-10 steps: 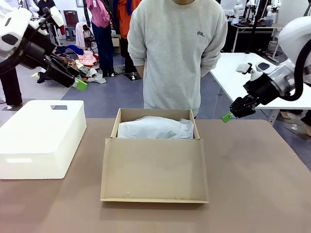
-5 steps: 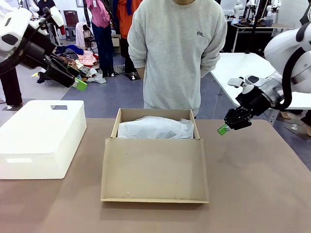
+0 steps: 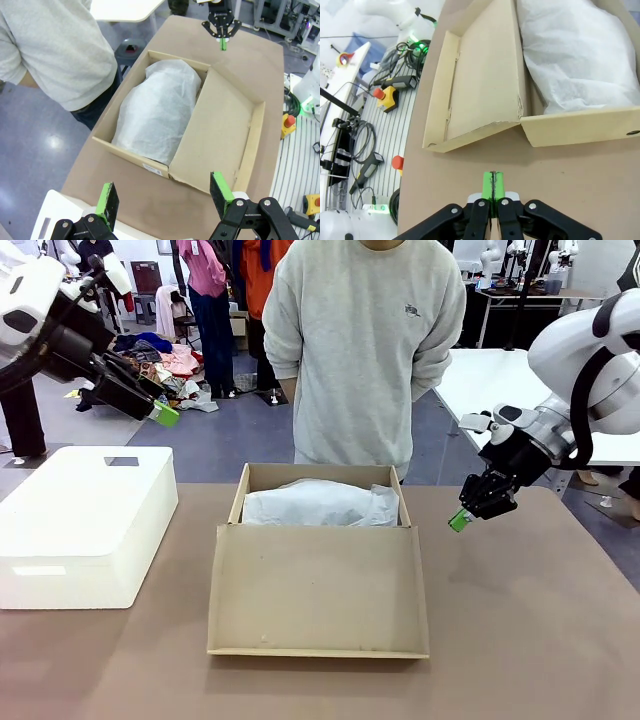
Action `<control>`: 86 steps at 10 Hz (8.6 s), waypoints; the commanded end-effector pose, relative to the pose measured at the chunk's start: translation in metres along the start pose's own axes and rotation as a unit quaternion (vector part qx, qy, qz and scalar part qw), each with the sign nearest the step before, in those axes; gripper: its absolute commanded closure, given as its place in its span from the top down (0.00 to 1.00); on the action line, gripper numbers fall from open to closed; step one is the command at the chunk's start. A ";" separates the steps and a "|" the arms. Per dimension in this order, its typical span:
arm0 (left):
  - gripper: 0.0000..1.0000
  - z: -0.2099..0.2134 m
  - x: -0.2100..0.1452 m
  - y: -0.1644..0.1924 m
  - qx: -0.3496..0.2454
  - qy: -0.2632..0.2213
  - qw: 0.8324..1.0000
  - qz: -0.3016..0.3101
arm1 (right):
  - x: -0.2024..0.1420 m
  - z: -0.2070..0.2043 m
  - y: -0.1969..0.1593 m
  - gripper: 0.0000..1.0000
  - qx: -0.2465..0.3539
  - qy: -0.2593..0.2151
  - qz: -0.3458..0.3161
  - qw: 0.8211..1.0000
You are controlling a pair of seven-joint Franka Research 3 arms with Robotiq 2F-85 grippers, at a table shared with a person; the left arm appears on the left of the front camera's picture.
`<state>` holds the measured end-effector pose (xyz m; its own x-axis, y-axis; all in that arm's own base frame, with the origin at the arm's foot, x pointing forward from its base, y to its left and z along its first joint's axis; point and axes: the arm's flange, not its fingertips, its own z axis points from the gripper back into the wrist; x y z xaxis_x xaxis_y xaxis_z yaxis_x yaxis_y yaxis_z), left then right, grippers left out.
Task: Pack the shoes into the box.
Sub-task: Close the Shoes Box, then press down on the lid of the Shoes Box.
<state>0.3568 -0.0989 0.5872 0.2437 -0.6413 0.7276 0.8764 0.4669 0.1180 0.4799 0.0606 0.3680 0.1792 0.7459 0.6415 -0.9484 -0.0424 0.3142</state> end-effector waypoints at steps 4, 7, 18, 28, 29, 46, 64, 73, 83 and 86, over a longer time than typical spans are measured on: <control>0.96 0.000 -0.001 0.002 -0.005 -0.005 1.000 -0.006 | -0.001 0.001 0.000 0.00 -0.001 -0.001 -0.001 1.000; 0.96 0.000 -0.001 0.002 -0.005 -0.005 1.000 -0.006 | -0.006 -0.021 -0.013 0.00 0.004 -0.020 0.001 1.000; 0.96 0.000 -0.001 0.002 -0.005 -0.005 1.000 -0.006 | -0.027 -0.098 -0.034 0.00 0.048 -0.045 0.052 0.996; 0.96 0.000 -0.001 0.002 -0.005 -0.005 1.000 -0.006 | -0.017 -0.121 -0.030 0.00 0.080 -0.069 0.091 0.990; 0.96 0.000 -0.001 0.002 -0.005 -0.005 1.000 -0.006 | -0.016 -0.119 -0.025 0.00 0.090 -0.077 0.096 0.988; 0.96 0.000 -0.001 0.002 -0.005 -0.005 1.000 -0.006 | -0.030 -0.083 -0.028 0.00 0.069 -0.380 0.056 0.921; 0.96 0.000 -0.001 0.002 -0.005 -0.005 1.000 -0.006 | 0.031 0.001 0.010 0.00 -0.023 -0.256 0.020 0.966; 0.96 0.000 -0.001 0.002 -0.005 -0.005 1.000 -0.006 | 0.049 0.048 0.065 1.00 -0.081 -0.159 -0.085 0.980; 0.00 -0.094 0.084 0.030 0.093 0.050 0.981 0.160 | 0.078 0.045 0.133 1.00 -0.266 -0.051 -0.129 0.954; 0.00 -0.144 0.086 0.035 0.117 0.065 0.977 0.165 | 0.086 0.051 0.145 1.00 -0.292 -0.040 -0.141 0.945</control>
<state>0.4610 -0.2160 0.5518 0.5501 -0.4990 0.6696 0.6521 0.7576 0.0289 0.3802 0.0802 0.5040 0.4111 0.6200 0.6683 -0.8574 0.5120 0.0524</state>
